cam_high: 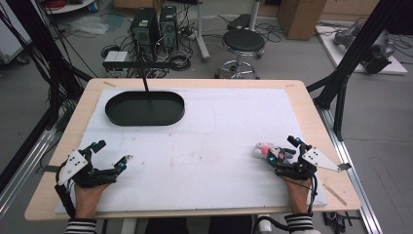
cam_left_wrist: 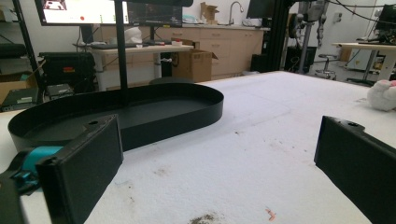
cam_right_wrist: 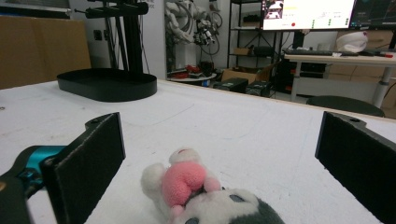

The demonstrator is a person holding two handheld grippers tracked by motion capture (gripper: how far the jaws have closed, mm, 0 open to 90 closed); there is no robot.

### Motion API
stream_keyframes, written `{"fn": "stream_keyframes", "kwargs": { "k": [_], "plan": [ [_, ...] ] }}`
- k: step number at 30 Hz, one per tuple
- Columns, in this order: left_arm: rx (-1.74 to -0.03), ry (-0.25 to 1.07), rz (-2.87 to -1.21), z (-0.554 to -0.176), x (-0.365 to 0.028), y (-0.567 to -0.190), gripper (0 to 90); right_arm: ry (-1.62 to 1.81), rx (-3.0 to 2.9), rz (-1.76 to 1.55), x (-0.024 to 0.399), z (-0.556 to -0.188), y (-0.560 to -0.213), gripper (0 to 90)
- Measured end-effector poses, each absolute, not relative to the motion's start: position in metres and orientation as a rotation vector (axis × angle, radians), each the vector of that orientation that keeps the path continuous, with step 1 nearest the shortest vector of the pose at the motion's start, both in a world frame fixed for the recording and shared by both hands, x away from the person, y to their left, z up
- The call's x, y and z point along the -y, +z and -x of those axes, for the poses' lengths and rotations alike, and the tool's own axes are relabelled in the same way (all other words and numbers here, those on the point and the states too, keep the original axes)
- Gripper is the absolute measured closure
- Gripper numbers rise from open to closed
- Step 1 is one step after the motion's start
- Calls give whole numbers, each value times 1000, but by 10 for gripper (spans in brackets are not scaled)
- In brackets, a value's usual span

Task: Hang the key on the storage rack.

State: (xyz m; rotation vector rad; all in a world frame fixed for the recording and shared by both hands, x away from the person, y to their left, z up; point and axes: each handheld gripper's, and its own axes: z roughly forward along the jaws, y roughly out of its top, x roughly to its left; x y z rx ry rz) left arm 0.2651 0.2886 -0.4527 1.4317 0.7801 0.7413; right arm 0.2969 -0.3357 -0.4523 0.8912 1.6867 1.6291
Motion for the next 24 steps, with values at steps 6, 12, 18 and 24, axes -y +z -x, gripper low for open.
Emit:
{"fn": "stream_keyframes", "kwargs": {
  "k": [6, 12, 18, 24],
  "plan": [
    [-783, 754, -1435, -265, -288, -453, 17, 1628, -1683, -897, 336, -297, -452, 5],
    [-791, 763, -1428, -264, -288, -453, 17, 1625, -1676, -890, 336, -298, -452, 5],
    [-790, 764, -1426, -264, -288, -453, 17, 1629, -1678, -891, 336, -298, -452, 5],
    [-795, 765, -1418, -264, -288, -453, 17, 1658, -1673, -922, 339, -298, -451, 5]
  ]
}}
